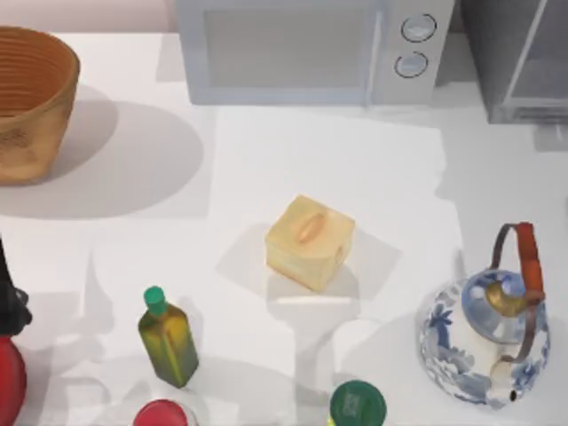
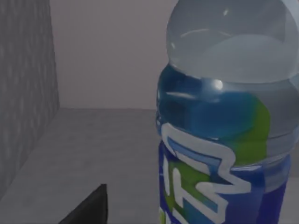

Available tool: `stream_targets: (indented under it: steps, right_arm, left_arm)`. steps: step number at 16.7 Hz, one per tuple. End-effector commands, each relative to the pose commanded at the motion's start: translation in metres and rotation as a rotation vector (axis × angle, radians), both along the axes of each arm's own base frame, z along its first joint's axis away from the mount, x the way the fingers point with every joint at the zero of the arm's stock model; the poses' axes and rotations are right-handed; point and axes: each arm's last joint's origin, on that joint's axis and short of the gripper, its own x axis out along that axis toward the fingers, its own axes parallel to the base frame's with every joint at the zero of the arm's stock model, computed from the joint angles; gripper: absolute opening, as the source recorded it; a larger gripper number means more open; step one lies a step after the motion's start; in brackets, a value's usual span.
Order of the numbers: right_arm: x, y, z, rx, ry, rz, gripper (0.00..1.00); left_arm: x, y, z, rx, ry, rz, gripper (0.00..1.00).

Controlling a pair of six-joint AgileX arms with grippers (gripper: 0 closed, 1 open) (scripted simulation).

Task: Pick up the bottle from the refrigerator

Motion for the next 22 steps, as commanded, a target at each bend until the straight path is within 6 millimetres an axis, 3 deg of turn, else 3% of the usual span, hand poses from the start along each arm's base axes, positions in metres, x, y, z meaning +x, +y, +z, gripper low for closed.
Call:
stream_targets:
  steps: [7, 12, 22]
  right_arm:
    - [0.053, 0.0, 0.001, -0.001, -0.006, 0.001, 1.0]
    - [0.057, 0.001, 0.001, 0.0, -0.002, 0.001, 1.0]
    - [0.057, 0.001, 0.001, 0.0, -0.002, 0.001, 0.25]
  left_arm:
    - [0.0, 0.0, 0.0, 0.0, 0.0, 0.0, 1.0]
    - [0.0, 0.0, 0.0, 0.0, 0.0, 0.0, 1.0]
    - [0.0, 0.0, 0.0, 0.0, 0.0, 0.0, 1.0]
